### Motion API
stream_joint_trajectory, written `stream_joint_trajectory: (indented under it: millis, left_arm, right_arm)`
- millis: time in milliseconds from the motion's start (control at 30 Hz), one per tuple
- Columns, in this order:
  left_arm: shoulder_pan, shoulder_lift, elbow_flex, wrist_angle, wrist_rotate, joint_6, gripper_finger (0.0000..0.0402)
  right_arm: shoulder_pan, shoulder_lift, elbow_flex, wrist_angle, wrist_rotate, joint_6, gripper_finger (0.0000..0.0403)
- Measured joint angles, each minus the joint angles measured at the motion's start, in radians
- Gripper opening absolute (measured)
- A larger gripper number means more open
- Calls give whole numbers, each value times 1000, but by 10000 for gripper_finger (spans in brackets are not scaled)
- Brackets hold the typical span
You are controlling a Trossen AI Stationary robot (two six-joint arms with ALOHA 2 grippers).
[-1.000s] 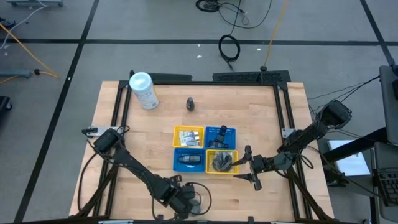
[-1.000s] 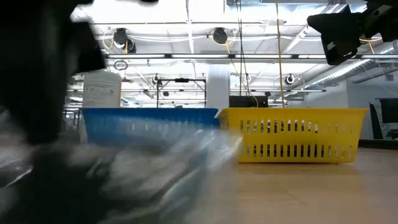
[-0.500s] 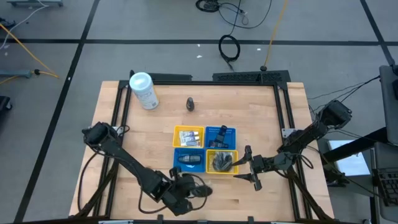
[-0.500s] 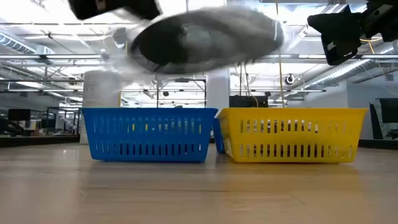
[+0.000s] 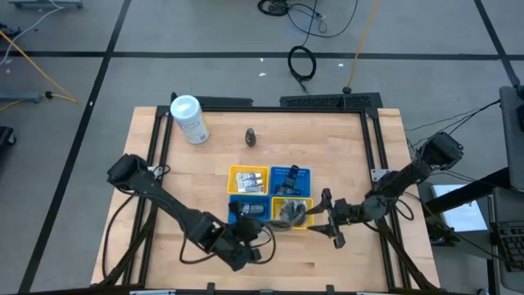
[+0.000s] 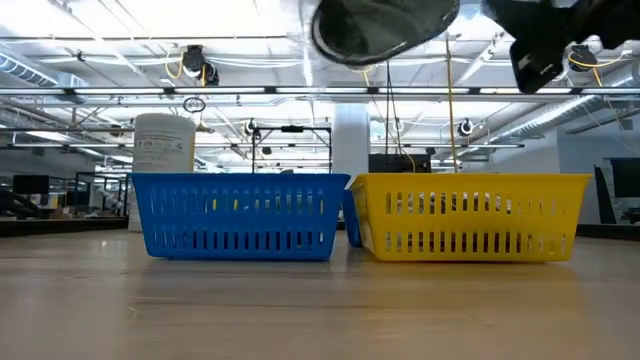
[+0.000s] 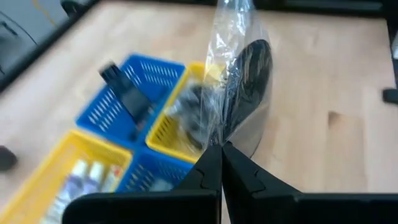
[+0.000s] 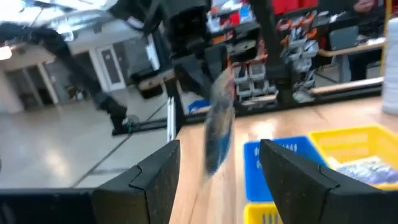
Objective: Pick & Place Travel size toiletries
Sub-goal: Put the black hairbrush into the right yellow bin
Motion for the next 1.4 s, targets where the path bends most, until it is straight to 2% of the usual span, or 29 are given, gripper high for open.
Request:
stream_joint_trajectory:
  millis: [233, 367, 567, 867, 1400]
  left_arm:
    - [64, 0, 1, 97, -76, 170, 0]
    - [95, 0, 1, 123, -81, 230, 0]
    - [130, 0, 1, 122, -82, 246, 0]
    - [130, 0, 1, 123, -81, 257, 0]
    - [130, 0, 1, 190, -80, 315, 0]
  right_arm:
    - [-84, 0, 4, 25, -1, 33, 212]
    - [-108, 0, 27, 25, -6, 27, 212]
    - [-127, 0, 73, -3, -6, -32, 212]
    - [-134, 0, 90, -43, -6, -35, 212]
    - [-169, 0, 125, -144, -5, 31, 212]
